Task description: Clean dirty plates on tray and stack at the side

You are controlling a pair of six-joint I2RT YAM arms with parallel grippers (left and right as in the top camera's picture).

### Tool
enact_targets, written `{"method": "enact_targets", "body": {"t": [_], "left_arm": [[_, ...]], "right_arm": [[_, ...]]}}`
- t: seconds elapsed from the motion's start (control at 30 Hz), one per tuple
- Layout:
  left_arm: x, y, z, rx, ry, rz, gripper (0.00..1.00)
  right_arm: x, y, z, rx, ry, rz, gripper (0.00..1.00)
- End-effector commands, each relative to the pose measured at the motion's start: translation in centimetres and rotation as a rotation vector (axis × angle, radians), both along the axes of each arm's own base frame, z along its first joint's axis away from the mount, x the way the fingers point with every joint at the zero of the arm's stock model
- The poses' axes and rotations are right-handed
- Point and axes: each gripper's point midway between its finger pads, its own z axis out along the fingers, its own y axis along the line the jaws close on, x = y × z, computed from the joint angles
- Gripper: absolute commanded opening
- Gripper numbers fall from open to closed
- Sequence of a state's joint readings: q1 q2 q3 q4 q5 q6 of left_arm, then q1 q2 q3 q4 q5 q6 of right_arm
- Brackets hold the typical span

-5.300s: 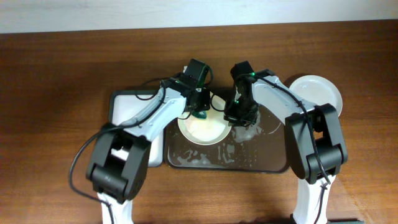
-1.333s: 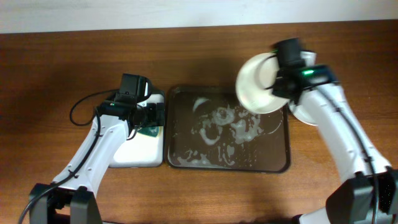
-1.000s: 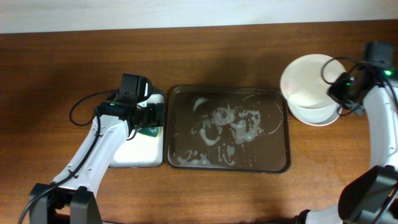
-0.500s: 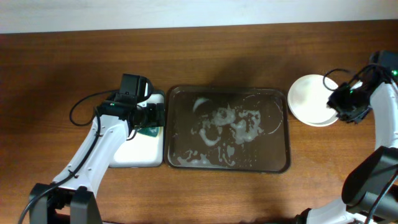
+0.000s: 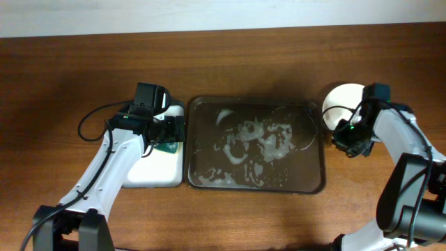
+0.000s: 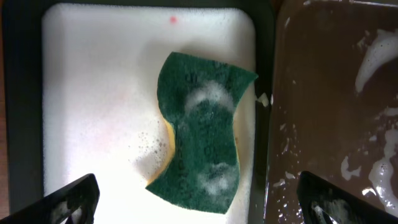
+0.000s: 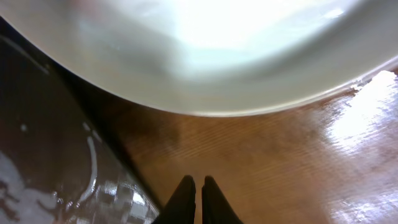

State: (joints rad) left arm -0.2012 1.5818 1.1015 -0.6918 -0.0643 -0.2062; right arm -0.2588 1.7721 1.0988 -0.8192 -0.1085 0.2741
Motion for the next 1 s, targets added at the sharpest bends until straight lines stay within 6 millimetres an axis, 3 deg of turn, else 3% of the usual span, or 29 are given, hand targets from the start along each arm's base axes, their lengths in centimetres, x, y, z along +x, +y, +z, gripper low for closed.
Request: {"method": "enact_targets", "body": {"t": [0.0, 0.2, 0.37, 0.67, 0.8, 0.97], "left_arm": [[0.4, 0.2, 0.6, -0.002, -0.019, 0.012, 1.00], [0.4, 0.2, 0.6, -0.002, -0.019, 0.012, 1.00], [0.4, 0.2, 0.6, -0.002, -0.019, 0.012, 1.00], [0.4, 0.2, 0.6, -0.002, -0.017, 0.012, 1.00], [0.4, 0.2, 0.6, -0.002, -0.017, 0.013, 1.00], [0.4, 0.2, 0.6, -0.002, -0.017, 0.013, 1.00]], "right_arm": [[0.6, 1.1, -0.9, -0.013, -0.035, 0.070, 0.08], [2.9, 4.5, -0.4, 0.076, -0.143, 0.195, 0.08], [4.2, 5.5, -0.1, 0.073, -0.198, 0.232, 0.09], [4.5, 5.3, 0.0, 0.058, -0.209, 0.242, 0.09], [3.6, 5.3, 0.5, 0.062, -0.159, 0.272, 0.04], [2.9, 2.5, 1.0, -0.095, -0.081, 0.247, 0.04]]}}
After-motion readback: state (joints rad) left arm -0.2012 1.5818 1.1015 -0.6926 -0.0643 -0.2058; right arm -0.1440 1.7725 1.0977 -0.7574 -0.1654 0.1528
